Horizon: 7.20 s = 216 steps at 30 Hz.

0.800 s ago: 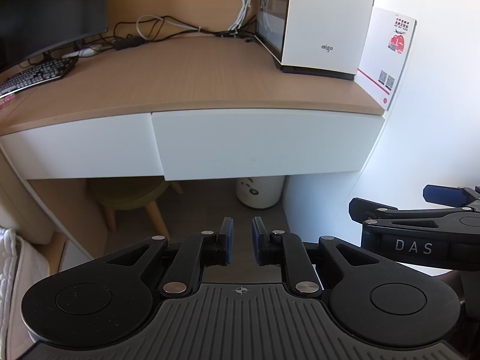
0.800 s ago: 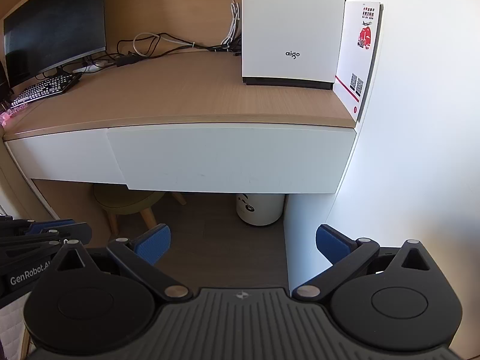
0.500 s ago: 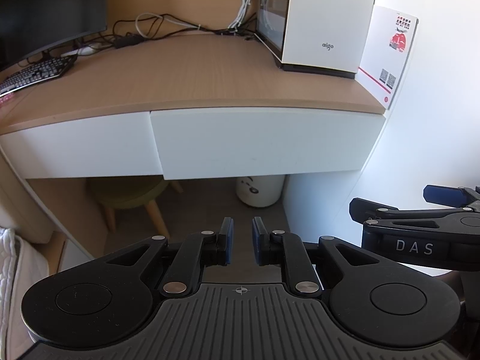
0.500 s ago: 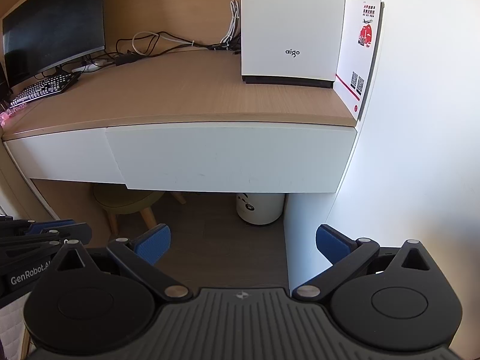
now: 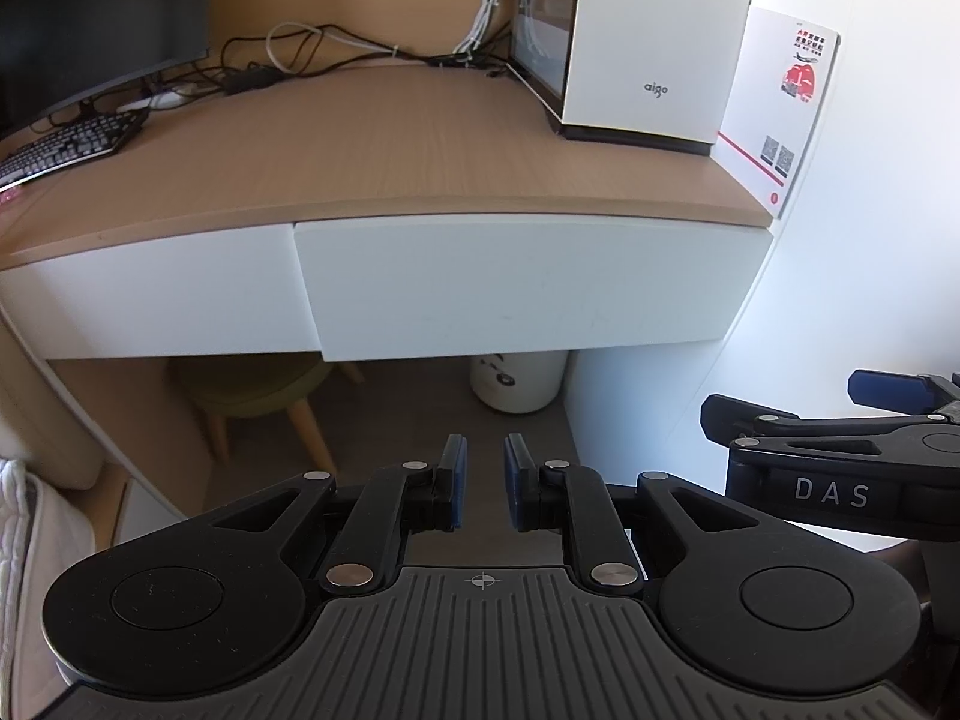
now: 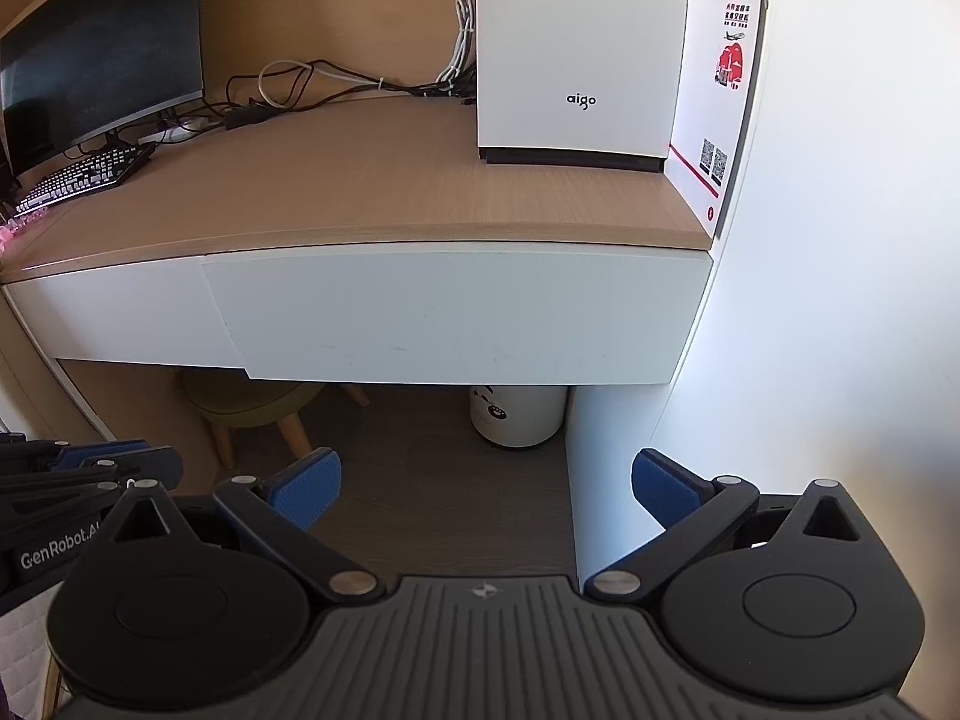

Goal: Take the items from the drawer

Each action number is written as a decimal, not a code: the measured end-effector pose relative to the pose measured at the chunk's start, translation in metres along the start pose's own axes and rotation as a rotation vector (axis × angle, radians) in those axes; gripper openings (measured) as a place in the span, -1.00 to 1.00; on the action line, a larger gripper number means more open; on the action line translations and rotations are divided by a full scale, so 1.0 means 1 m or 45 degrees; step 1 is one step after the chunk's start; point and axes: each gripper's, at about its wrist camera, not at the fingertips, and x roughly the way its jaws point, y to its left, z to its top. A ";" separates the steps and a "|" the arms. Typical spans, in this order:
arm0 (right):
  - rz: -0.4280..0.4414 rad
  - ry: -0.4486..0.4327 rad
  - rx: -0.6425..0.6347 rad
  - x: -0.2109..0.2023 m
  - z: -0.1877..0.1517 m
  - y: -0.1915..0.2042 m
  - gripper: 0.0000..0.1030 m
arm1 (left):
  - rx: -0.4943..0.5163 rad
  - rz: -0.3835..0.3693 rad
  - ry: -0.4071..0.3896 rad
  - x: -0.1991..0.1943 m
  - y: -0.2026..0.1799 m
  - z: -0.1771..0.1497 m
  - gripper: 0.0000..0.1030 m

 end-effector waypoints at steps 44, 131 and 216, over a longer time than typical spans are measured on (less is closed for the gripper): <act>-0.064 -0.077 0.088 0.085 0.081 0.053 1.00 | -0.116 -0.121 -0.105 0.116 0.157 0.096 -0.64; -0.016 -0.058 -0.019 0.176 0.074 0.095 0.90 | -0.284 -0.265 -0.009 0.184 0.178 0.119 -0.03; 0.799 -0.432 0.968 0.327 -0.046 -0.020 1.00 | -0.204 -0.253 -0.185 0.192 0.164 0.099 0.20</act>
